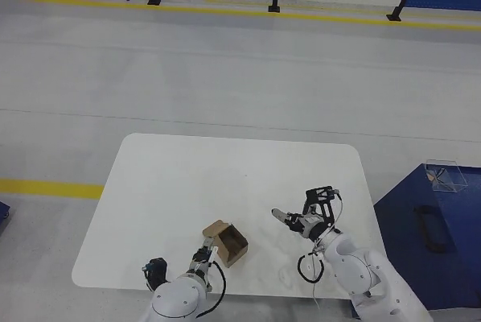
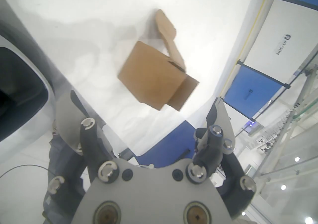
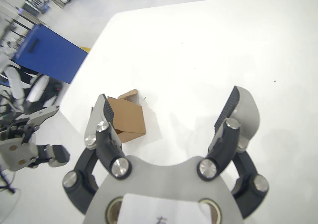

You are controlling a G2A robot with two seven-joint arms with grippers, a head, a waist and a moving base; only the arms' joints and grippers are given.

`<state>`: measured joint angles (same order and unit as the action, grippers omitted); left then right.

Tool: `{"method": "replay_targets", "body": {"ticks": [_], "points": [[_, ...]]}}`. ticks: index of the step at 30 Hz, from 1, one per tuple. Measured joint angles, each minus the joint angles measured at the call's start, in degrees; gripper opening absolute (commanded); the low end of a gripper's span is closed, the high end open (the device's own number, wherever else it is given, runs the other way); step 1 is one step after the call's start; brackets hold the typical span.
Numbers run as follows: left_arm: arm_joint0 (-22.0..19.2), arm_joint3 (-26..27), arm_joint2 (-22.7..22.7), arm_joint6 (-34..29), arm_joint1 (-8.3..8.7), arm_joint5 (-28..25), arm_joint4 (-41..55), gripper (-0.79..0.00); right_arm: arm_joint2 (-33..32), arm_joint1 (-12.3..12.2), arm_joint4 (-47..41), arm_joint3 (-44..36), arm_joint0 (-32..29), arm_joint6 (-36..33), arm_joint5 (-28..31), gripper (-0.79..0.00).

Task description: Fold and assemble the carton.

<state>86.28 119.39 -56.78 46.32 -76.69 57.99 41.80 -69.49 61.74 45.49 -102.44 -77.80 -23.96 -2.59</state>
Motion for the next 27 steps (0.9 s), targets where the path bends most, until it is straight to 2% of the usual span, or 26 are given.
{"method": "replay_targets", "body": {"ticks": [5,8,20,24,27], "points": [[-1.2,-2.1,2.4,0.0,0.29,0.0,1.0,0.0,7.6,1.2,11.7,2.8,4.4,0.2,-4.4,0.0],[-2.8,-4.0,3.1,0.0,-0.11,0.0,-0.5,0.0,10.8,1.9,15.2,4.0,5.6,-0.5,-5.3,0.0],[-10.6,-15.7,6.8,0.0,-3.31,0.0,1.9,0.0,16.1,3.7,17.4,8.0,6.8,1.5,-3.0,0.0],[-11.9,-17.1,6.8,0.0,-4.14,0.0,2.9,0.0,16.4,4.1,17.6,8.6,6.7,1.7,-2.5,0.0],[-11.9,-15.8,6.3,0.0,-4.51,0.0,3.3,0.0,16.2,4.3,17.4,8.7,6.6,2.8,-2.4,0.0]]}}
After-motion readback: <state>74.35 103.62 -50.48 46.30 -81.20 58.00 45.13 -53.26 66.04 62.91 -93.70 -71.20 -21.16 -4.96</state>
